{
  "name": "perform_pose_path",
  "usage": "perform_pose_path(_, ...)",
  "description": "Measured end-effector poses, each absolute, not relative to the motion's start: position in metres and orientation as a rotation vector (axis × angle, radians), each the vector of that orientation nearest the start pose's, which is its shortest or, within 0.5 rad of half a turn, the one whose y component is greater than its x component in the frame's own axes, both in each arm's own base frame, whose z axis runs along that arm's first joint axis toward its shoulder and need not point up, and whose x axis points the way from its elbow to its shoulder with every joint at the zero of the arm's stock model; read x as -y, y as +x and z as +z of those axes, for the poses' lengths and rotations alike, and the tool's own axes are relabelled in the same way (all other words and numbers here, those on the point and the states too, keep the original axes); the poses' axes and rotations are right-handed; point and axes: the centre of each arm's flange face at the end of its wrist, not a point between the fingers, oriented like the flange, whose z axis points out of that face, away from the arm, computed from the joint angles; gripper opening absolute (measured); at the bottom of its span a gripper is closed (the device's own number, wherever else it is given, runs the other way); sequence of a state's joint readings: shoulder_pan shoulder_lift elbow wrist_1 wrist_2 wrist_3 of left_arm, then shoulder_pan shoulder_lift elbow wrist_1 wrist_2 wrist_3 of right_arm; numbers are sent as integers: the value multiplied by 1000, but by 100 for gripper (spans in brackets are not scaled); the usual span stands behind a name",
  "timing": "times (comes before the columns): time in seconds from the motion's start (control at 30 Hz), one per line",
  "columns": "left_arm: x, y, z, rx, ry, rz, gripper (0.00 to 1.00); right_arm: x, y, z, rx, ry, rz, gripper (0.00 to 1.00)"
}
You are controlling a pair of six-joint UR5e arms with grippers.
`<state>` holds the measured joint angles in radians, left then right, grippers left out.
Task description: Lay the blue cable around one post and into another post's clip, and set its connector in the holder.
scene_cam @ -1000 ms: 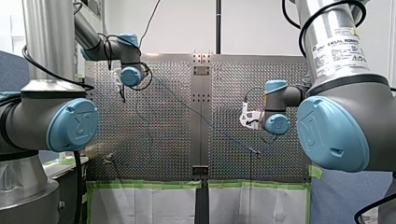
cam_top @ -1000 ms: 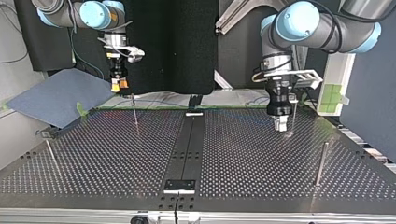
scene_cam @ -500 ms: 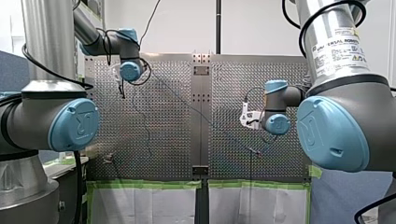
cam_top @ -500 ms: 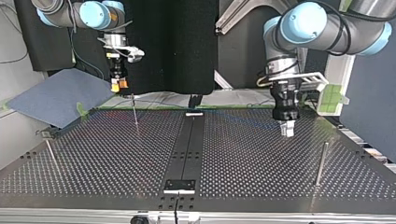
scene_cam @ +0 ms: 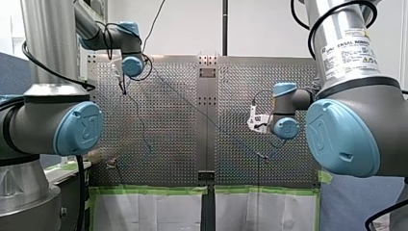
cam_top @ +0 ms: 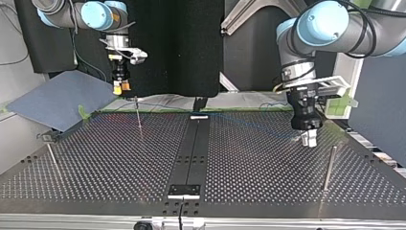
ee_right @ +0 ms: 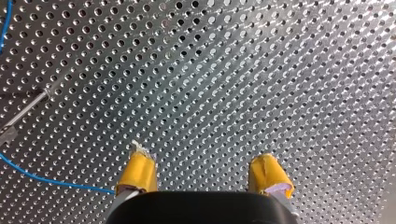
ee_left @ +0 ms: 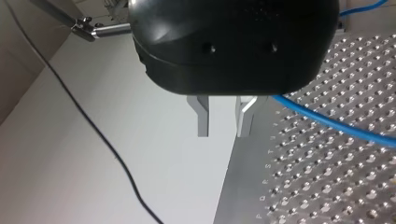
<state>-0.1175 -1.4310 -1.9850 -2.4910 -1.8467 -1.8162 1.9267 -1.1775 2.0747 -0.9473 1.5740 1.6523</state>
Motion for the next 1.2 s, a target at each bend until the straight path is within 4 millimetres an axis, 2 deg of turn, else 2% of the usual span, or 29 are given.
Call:
perform_pose_path(0.33,144,437,434,-1147,-349,-145,40,434,303,154,1060,1393,1553,100)
perform_pose_path(0.83,119,451,434,-1122,-419,-156,40,434,304,154,1055,1401,1559,100)
perform_pose_path(1.2,104,463,448,-1073,-443,-181,40,433,304,153,1057,1406,1556,100)
